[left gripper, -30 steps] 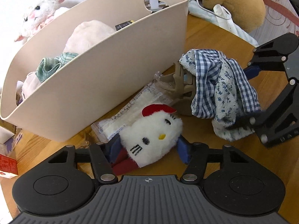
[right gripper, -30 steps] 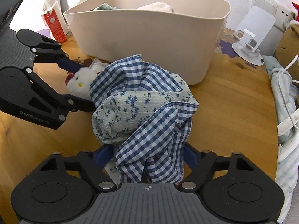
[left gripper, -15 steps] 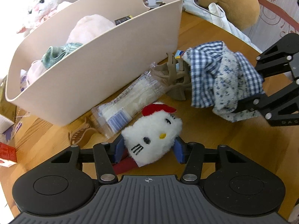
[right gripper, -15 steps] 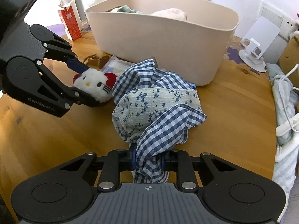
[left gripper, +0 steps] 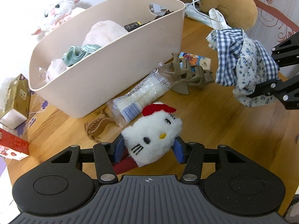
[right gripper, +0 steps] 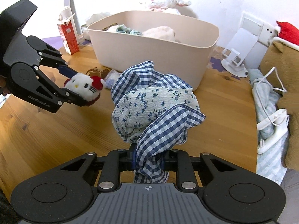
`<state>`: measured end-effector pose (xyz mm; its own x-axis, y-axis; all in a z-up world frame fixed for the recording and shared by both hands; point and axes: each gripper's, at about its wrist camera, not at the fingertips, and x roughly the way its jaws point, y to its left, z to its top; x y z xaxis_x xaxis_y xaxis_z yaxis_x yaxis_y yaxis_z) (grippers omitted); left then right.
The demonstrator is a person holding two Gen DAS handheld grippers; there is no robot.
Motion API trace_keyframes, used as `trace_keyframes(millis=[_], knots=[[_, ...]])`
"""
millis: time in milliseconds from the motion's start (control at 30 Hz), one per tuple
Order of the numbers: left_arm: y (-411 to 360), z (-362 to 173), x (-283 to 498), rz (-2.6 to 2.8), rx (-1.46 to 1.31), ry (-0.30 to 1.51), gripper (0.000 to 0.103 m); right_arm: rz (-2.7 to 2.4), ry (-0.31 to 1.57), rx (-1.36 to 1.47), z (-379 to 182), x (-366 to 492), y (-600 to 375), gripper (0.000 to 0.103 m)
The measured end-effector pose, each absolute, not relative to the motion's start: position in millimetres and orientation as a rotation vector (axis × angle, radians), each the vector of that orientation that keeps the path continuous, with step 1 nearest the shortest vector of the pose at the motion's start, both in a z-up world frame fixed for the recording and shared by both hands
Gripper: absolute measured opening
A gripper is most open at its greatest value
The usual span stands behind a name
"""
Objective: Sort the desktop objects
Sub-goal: 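Grasp the blue checked cloth with the right tool while the left tool grasps the Hello Kitty plush, then carry the checked cloth and Hello Kitty plush over the basket and open both tools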
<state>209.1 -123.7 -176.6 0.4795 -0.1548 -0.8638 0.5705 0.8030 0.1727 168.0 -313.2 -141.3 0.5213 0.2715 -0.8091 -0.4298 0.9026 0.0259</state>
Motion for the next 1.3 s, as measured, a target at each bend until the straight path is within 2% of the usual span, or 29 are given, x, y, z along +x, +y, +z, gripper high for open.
trace_keyframes(millis=[567,967,1300], knots=[[-82,-137,201,-0.401,0.394,0.896,0.054,0.332,0.802,-0.187,-100,143,-312,0.021],[-55,-98,228,-0.331,0.342,0.818,0.054,0.293,0.687,-0.243,-57,177,-314,0.021],[-44,-82,260,-0.281,0.308,0.793,0.054,0.302,0.634,-0.302,-45,211,-303,0.021]])
